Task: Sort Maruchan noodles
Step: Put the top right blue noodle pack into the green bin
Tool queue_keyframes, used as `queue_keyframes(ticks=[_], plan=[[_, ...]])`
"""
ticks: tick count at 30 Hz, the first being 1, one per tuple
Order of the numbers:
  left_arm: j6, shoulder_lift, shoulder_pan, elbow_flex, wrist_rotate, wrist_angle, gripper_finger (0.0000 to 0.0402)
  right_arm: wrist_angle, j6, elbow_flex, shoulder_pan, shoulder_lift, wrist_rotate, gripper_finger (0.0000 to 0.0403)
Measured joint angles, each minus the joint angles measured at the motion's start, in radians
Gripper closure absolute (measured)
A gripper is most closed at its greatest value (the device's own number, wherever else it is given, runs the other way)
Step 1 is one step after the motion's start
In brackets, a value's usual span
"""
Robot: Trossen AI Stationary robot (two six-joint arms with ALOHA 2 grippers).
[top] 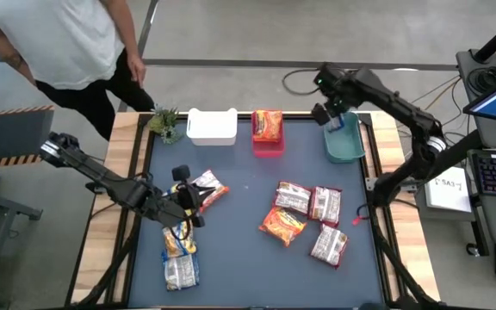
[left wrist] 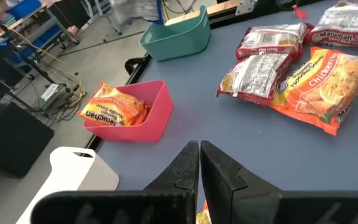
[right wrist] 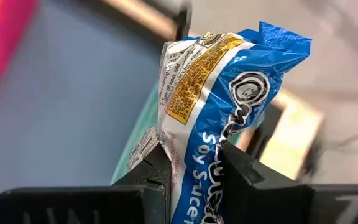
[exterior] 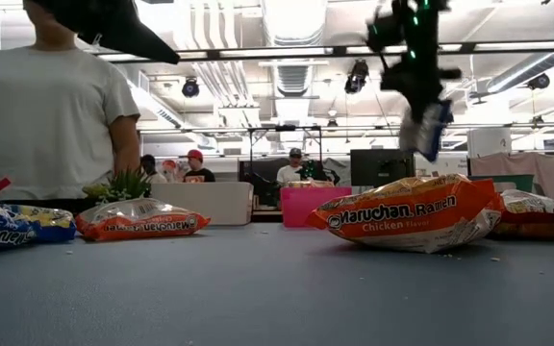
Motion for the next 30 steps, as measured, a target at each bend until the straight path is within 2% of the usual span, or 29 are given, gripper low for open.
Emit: queue_keyframes(ticks=[2,7,13,25,30], plan=[[0.0,0.009,0.0,0.002,0.0,0.001,0.0401,-0.001,-0.004,-0.022,-0.061,0.019,-0.056,0.033],[0.0,0.03,0.0,0.002,-0.007,0.0,0.0401,-0.019,-0.013,-0.051,-0.112,0.05,-0.046,0.033],[-0.001,0.042,0.004,-0.005,-0.018,0.001,0.0402,-0.031,0.012,-0.096,-0.096,0.058,-0.043,0.033],[-0.004,0.045,0.032,-0.007,-0.018,0.001,0.0402,0.131,0.039,-0.239,-0.087,0.059,-0.029,0.0329],[-0.014,0.044,0.032,-0.008,-0.018,0.001,0.0402,0.193,0.038,-0.287,-0.087,0.059,-0.028,0.0311]])
